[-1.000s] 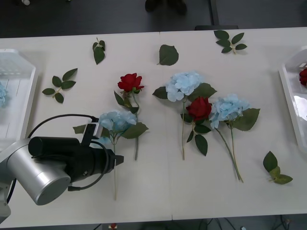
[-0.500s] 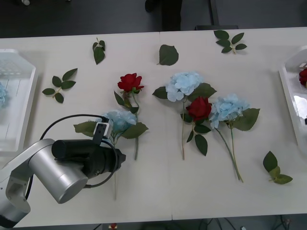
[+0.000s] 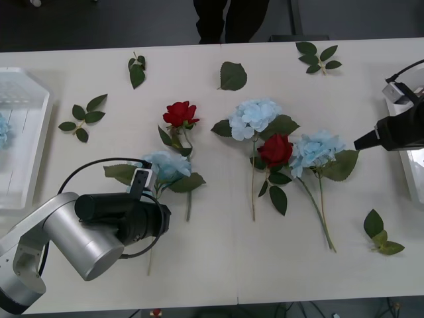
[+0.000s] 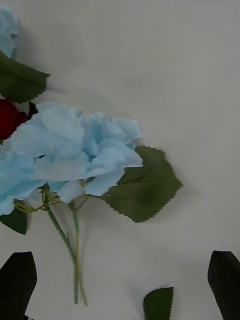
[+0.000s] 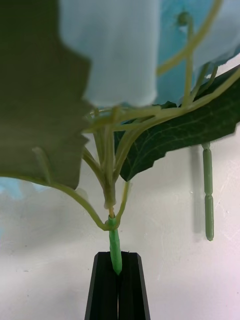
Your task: Place the red flowers into the right box and the blue flowers into the left box. If a person shows an open palm, hand one flower to the person first, then continue sorting.
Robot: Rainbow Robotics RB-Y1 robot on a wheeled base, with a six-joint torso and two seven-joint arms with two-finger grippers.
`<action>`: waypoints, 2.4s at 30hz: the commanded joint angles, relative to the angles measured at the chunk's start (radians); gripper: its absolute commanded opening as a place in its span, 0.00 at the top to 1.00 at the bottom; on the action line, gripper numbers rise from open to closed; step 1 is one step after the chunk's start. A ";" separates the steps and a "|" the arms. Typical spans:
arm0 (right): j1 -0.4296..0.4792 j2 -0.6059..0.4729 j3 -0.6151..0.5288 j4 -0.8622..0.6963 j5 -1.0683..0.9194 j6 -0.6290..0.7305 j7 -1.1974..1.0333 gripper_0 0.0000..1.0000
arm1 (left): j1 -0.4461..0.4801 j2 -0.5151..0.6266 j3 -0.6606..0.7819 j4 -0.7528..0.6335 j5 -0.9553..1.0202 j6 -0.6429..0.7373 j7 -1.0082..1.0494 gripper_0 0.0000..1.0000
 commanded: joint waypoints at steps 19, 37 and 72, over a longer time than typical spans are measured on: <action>0.120 0.060 0.304 -0.323 0.516 -0.258 -0.553 0.00 | -0.007 0.219 0.607 -0.383 0.225 0.653 -0.343 1.00; 0.131 0.212 0.308 -0.267 0.751 -0.201 -0.618 0.00 | -0.050 0.349 0.790 -0.040 0.061 0.523 -0.765 1.00; 0.137 0.208 0.224 -0.206 0.683 -0.225 -0.598 1.00 | -0.101 0.377 0.873 0.206 0.271 0.388 -0.958 0.00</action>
